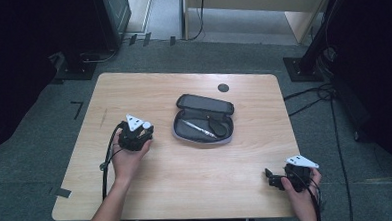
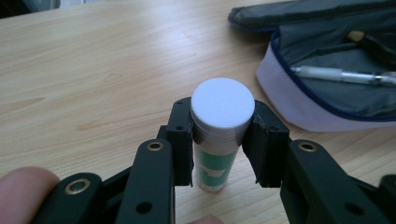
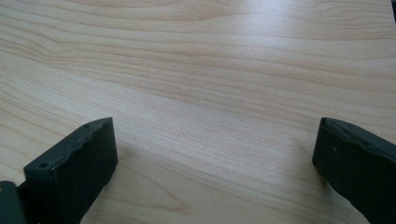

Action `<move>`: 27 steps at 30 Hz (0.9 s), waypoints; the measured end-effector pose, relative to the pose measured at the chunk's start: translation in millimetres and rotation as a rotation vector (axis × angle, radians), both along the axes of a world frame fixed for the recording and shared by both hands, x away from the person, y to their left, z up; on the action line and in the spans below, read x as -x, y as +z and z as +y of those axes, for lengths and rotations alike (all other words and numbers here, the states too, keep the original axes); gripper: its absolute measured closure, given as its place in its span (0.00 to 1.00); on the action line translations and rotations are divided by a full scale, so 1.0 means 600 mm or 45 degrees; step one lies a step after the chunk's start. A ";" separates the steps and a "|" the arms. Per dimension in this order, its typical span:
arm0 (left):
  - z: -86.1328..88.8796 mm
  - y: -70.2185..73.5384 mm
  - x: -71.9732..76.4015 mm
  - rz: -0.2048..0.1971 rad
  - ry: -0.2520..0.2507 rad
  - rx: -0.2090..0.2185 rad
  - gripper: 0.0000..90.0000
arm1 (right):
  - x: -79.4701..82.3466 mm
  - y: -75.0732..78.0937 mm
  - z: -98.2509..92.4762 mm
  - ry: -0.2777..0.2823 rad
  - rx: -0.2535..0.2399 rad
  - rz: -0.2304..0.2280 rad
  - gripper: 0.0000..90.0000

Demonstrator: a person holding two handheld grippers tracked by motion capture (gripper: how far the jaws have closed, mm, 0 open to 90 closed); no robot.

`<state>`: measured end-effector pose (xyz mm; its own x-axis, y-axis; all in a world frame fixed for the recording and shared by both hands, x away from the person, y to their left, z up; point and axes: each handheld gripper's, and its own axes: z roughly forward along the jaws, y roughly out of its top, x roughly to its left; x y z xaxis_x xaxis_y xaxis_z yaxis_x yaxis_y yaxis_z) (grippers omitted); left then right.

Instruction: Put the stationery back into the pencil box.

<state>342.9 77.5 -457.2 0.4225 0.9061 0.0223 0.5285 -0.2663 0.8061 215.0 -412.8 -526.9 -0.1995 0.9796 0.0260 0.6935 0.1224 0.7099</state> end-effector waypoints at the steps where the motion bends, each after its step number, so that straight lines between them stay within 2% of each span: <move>1: -0.001 0.005 0.002 -0.011 -0.009 0.011 0.74 | 0.000 0.000 0.000 0.000 0.000 0.000 0.00; 8: -0.016 0.045 0.011 -0.054 -0.083 0.061 0.74 | 0.000 0.000 0.000 0.000 0.000 0.000 0.00; 14: -0.042 0.075 0.011 -0.077 -0.153 0.120 0.74 | 0.000 0.000 0.000 0.000 0.001 0.000 0.00; 16: -0.051 0.082 0.010 -0.088 -0.178 0.121 0.74 | 0.000 0.000 0.000 0.000 0.000 0.000 0.00; 21: -0.076 0.087 0.006 -0.102 -0.210 0.136 0.74 | 0.000 0.000 0.000 0.002 0.003 -0.001 0.00; 27: -0.106 0.075 -0.002 -0.093 -0.241 0.140 0.74 | 0.000 0.000 0.000 0.008 0.001 0.000 0.00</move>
